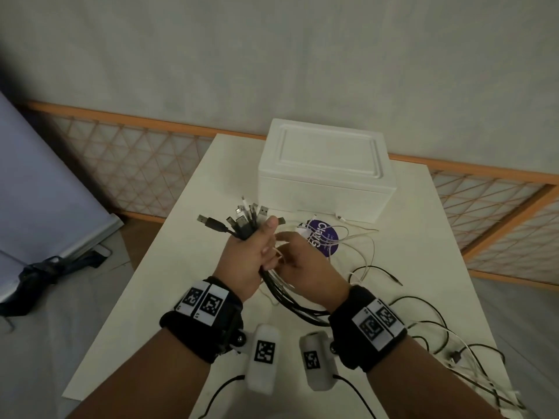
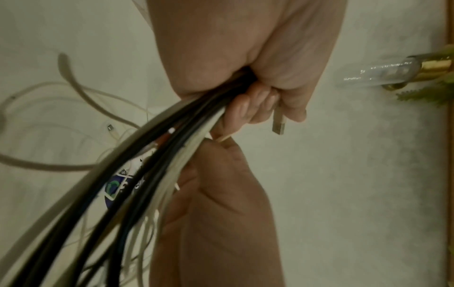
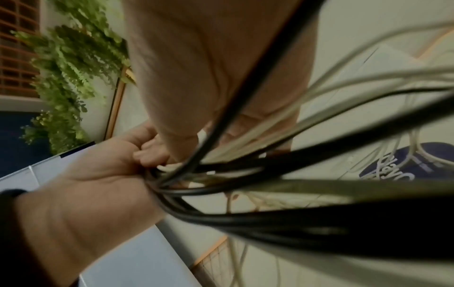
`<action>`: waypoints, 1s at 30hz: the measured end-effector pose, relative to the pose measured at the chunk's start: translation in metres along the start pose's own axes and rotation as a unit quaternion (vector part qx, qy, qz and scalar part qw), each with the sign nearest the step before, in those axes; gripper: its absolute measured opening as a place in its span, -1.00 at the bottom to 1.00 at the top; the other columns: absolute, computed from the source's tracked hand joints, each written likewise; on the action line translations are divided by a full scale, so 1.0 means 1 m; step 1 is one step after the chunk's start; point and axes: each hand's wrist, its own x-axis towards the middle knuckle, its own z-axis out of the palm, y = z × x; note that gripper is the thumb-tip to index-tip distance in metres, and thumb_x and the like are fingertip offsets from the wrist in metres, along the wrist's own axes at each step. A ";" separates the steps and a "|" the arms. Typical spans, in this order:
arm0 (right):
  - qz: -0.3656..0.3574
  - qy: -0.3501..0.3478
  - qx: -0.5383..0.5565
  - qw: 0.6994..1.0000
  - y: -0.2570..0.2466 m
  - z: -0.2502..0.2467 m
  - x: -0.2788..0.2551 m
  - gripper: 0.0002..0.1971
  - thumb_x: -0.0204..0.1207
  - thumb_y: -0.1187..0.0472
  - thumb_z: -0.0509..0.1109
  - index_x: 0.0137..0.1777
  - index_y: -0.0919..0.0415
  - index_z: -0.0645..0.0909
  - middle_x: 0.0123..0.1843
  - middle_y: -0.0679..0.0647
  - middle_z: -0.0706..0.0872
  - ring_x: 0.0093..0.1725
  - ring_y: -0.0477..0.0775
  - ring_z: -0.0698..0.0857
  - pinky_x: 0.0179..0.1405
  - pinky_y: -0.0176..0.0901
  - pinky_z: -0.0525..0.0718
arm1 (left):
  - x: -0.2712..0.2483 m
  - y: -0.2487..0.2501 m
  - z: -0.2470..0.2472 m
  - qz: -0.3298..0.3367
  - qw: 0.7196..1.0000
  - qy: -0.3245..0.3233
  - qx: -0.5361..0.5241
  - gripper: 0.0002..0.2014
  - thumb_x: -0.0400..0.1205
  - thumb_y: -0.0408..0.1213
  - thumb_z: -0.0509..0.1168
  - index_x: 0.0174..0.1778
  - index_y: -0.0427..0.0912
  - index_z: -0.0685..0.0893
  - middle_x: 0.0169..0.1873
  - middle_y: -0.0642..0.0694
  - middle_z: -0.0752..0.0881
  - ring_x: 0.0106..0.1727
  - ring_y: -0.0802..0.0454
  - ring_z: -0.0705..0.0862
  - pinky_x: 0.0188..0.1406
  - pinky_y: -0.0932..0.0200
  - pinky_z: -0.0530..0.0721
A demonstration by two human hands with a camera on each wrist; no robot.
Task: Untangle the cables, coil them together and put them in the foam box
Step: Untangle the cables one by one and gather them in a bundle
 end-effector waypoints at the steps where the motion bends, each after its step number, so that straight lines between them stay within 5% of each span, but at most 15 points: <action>1: -0.009 0.006 -0.046 0.999 0.002 0.002 0.002 -0.68 0.49 0.20 0.35 0.24 0.21 0.52 -0.08 0.04 0.73 -0.15 -0.01 0.69 -0.12 -0.18 0.60 | 0.000 0.002 0.000 -0.002 1.000 0.001 -0.014 -0.72 0.51 -0.18 0.35 -0.56 0.02 0.66 -0.62 0.03 0.32 -0.65 0.18 0.25 -0.63 0.28 0.22; 4: -0.016 0.022 -0.174 0.984 0.005 0.004 0.010 -0.87 0.58 0.16 0.32 -0.07 0.22 0.62 -0.15 0.12 0.70 -0.14 0.09 0.63 -0.09 -0.06 0.56 | -0.004 0.003 -0.003 0.000 1.000 0.023 -0.021 -0.70 0.63 -0.27 0.30 -0.45 -0.05 0.68 -0.55 0.00 0.53 -0.59 0.15 0.48 -0.54 0.24 0.44; 7: 0.025 0.026 -0.231 0.972 0.015 -0.004 0.015 -0.85 0.59 0.16 0.35 0.02 0.20 0.69 0.04 0.08 0.70 0.06 0.04 0.61 0.02 -0.27 0.41 | -0.006 0.003 -0.011 0.011 0.998 0.054 -0.023 -0.87 0.60 -0.24 0.33 -0.27 -0.11 0.66 -0.43 0.02 0.70 -0.32 0.13 0.70 -0.08 0.16 0.67; 9: 0.048 0.004 -0.256 0.965 0.018 -0.010 0.014 -0.82 0.60 0.15 0.35 0.08 0.19 0.70 0.09 0.06 0.69 0.11 0.02 0.60 0.05 -0.30 0.41 | -0.005 0.004 -0.019 0.001 0.996 0.052 -0.072 -0.90 0.49 -0.20 0.38 -0.30 -0.12 0.66 -0.56 0.00 0.57 -0.37 0.03 0.68 0.16 -0.10 0.68; 12: 0.041 0.017 -0.246 0.968 0.012 -0.015 0.016 -0.84 0.57 0.17 0.39 0.05 0.18 0.74 0.07 0.04 0.72 -0.02 -0.05 0.62 0.06 -0.26 0.52 | -0.006 0.004 -0.026 -0.006 0.995 0.065 -0.075 -0.91 0.44 -0.28 0.40 -0.35 -0.15 0.63 -0.63 0.05 0.37 -0.60 0.14 0.41 -0.13 0.01 0.78; 15: 0.015 0.071 -0.186 0.980 0.000 -0.022 0.018 -0.88 0.54 0.24 0.42 -0.01 0.20 0.77 0.01 0.01 0.77 -0.07 -0.11 0.65 -0.09 -0.51 0.45 | -0.003 -0.001 -0.032 0.003 0.996 0.086 -0.029 -0.72 0.46 -0.50 0.42 -0.40 -0.12 0.47 -0.61 0.08 0.41 -0.62 0.19 0.37 -0.53 0.26 0.55; 17: -0.032 0.105 -0.176 0.978 -0.011 -0.027 0.017 -0.88 0.54 0.25 0.42 -0.02 0.23 0.77 -0.03 0.03 0.76 -0.05 -0.10 0.64 -0.10 -0.62 0.40 | 0.001 -0.004 -0.034 0.001 0.997 0.079 0.024 -0.70 0.50 -0.58 0.40 -0.36 -0.12 0.50 -0.53 0.07 0.48 -0.54 0.18 0.45 -0.55 0.28 0.47; 21: -0.214 0.125 -0.245 0.937 -0.036 -0.027 0.016 -0.88 0.42 0.32 0.40 -0.16 0.28 0.77 -0.22 0.11 0.76 -0.12 -0.04 0.62 -0.11 -0.29 0.53 | 0.002 -0.008 -0.022 -0.028 0.998 0.032 0.053 -0.87 0.55 -0.50 0.39 -0.20 -0.18 0.67 -0.50 0.06 0.57 -0.53 0.19 0.45 -0.55 0.29 0.42; 24: -0.192 0.137 -0.211 0.949 -0.039 -0.032 0.018 -0.83 0.41 0.27 0.34 -0.14 0.26 0.76 -0.19 0.10 0.76 -0.11 0.06 0.69 -0.06 -0.08 0.62 | 0.005 -0.002 -0.016 -0.063 0.998 0.008 0.022 -0.89 0.58 -0.50 0.35 -0.18 -0.21 0.64 -0.53 0.03 0.44 -0.63 0.20 0.31 -0.61 0.29 0.37; 26: -0.183 0.153 -0.183 0.954 -0.035 -0.034 0.017 -0.86 0.43 0.26 0.36 -0.13 0.24 0.74 -0.16 0.07 0.76 -0.11 0.07 0.71 -0.05 -0.01 0.66 | 0.008 0.001 -0.018 -0.073 0.996 -0.004 0.046 -0.80 0.42 -0.58 0.39 -0.35 -0.18 0.63 -0.58 0.02 0.39 -0.63 0.17 0.29 -0.62 0.29 0.36; 30: -0.188 0.157 -0.144 0.959 -0.039 -0.022 0.012 -0.94 0.40 0.32 0.46 -0.13 0.23 0.71 -0.20 0.01 0.74 -0.19 -0.14 0.61 -0.15 -0.23 0.58 | 0.010 0.002 -0.017 -0.073 0.990 -0.028 0.121 -0.76 0.27 -0.52 0.27 -0.57 -0.07 0.68 -0.61 0.01 0.47 -0.57 0.13 0.40 -0.58 0.27 0.38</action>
